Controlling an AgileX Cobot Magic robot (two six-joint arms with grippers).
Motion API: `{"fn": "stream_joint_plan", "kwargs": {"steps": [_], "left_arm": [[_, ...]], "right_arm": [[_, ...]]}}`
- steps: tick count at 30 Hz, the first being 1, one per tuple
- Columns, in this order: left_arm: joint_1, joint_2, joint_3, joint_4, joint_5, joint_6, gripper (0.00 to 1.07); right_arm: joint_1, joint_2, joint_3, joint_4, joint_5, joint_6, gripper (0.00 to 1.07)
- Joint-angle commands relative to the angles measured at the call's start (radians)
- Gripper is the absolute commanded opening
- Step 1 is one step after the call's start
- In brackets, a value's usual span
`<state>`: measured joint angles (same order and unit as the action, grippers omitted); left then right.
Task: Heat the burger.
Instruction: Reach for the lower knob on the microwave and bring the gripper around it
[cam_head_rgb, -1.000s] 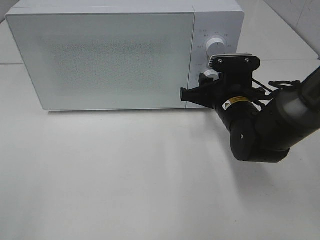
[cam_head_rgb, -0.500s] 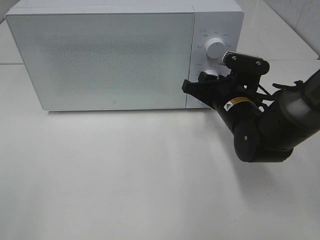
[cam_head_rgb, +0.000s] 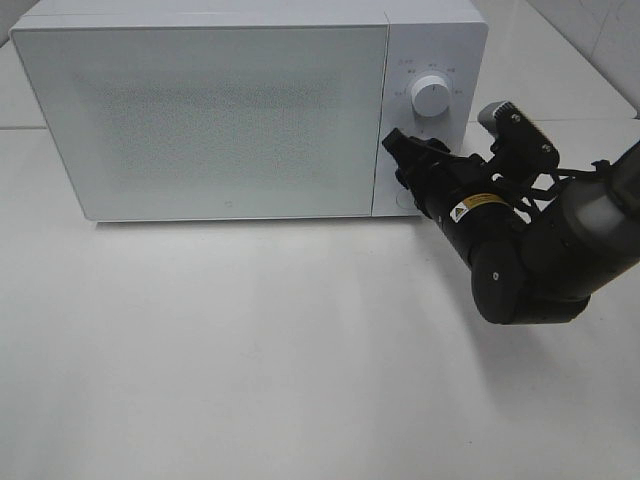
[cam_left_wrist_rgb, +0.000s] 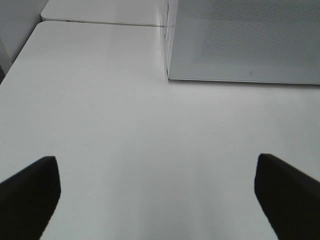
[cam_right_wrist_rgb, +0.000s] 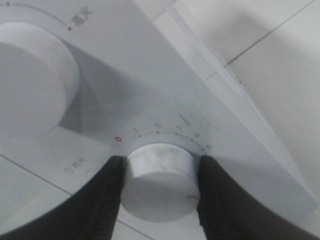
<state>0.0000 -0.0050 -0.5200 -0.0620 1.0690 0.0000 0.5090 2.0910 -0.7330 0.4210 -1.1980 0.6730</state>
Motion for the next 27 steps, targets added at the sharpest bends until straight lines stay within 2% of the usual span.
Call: {"fn": "stream_joint_plan", "kwargs": {"steps": [1, 15, 27], "left_arm": [[0.000, -0.015, 0.003, -0.004, 0.002, 0.000, 0.98], [0.000, -0.015, 0.003, -0.004, 0.002, 0.000, 0.98], [0.000, -0.015, 0.003, -0.004, 0.002, 0.000, 0.98]], "right_arm": [[0.015, -0.008, -0.022, -0.163, -0.198, 0.175, 0.00], [0.015, -0.008, -0.022, -0.169, -0.198, 0.755, 0.00], [0.015, -0.008, -0.022, -0.165, -0.196, 0.930, 0.00]]}}
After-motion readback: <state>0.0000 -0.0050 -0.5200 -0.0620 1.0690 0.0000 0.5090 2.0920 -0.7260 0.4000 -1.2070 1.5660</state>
